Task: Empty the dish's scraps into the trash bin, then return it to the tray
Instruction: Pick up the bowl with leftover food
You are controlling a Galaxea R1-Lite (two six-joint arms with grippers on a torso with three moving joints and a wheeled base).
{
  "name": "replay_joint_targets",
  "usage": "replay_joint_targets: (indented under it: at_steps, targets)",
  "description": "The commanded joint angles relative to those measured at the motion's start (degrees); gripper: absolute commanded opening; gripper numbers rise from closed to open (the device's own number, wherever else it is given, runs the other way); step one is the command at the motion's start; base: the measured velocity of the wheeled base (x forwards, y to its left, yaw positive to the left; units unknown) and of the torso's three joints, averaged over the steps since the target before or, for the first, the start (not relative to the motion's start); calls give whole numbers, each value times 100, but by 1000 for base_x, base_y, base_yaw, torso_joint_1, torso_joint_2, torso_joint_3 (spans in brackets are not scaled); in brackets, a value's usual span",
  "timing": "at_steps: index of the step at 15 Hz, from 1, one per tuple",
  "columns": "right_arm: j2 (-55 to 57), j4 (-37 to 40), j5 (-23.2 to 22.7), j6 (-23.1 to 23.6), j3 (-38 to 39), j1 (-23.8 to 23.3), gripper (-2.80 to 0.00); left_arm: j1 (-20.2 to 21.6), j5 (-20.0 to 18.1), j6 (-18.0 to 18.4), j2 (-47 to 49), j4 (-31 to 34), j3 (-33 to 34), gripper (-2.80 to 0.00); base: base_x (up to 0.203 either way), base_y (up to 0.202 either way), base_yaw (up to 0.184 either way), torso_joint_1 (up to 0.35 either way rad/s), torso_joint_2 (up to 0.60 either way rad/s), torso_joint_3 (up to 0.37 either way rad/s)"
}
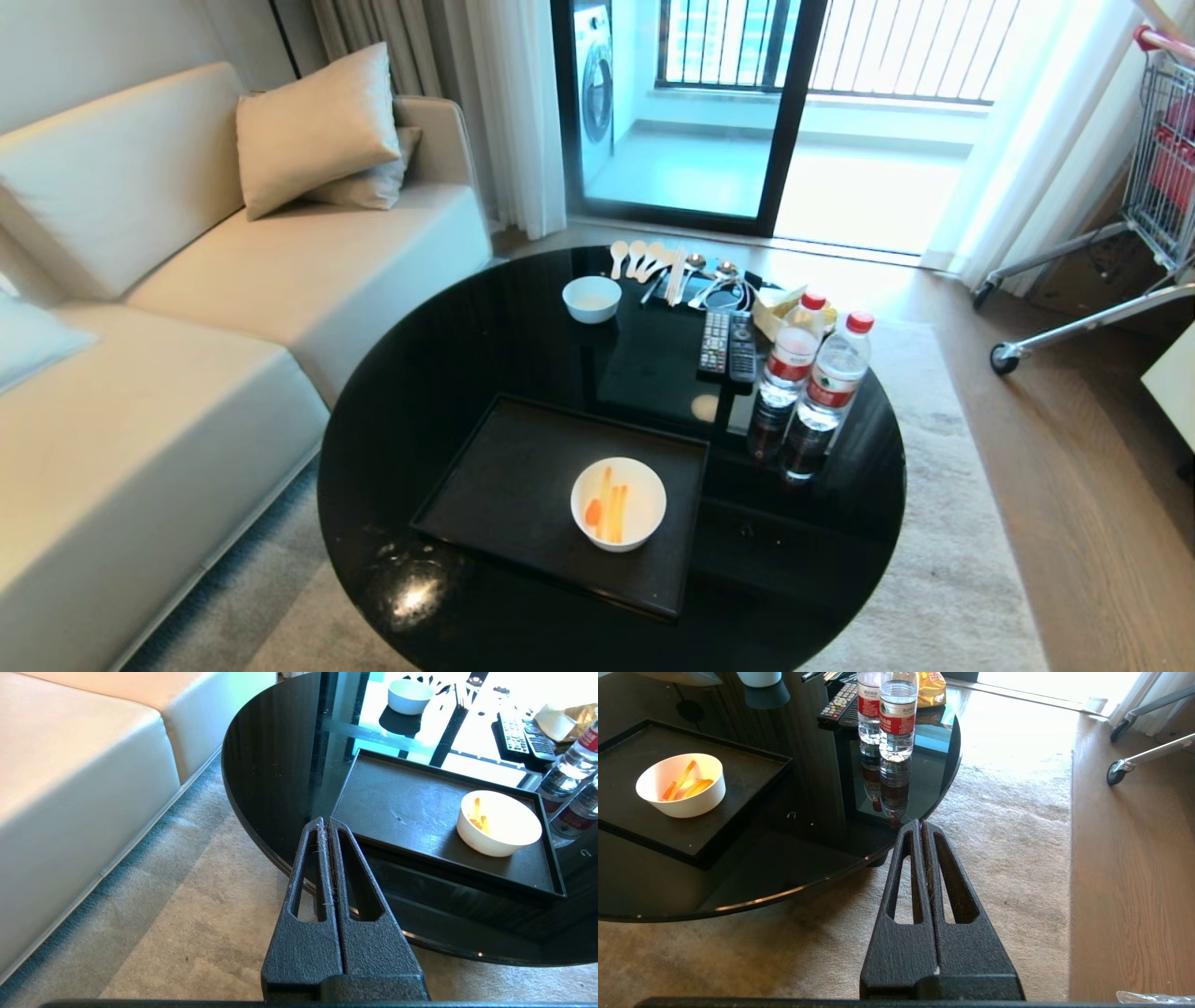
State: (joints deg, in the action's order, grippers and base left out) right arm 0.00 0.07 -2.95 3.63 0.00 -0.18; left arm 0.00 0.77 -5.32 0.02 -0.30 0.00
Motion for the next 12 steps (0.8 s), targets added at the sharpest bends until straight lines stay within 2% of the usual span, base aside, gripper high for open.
replay_joint_targets:
  at_steps: [1, 10, 12]
  targets:
    - [0, -7, -4, 6, 0, 1, -280, 0, 2, 4, -2, -5, 0, -280, 0, 0, 0, 0, 0, 0]
    - [0, -182, -16, 178, -48, -3, -280, 0, 2, -2, -2, -5, 0, -280, 0, 0, 0, 0, 0, 0]
    - [6, -235, -244, 157, -376, 0, -280, 0, 2, -4, -2, -5, 0, -280, 0, 0, 0, 0, 0, 0]
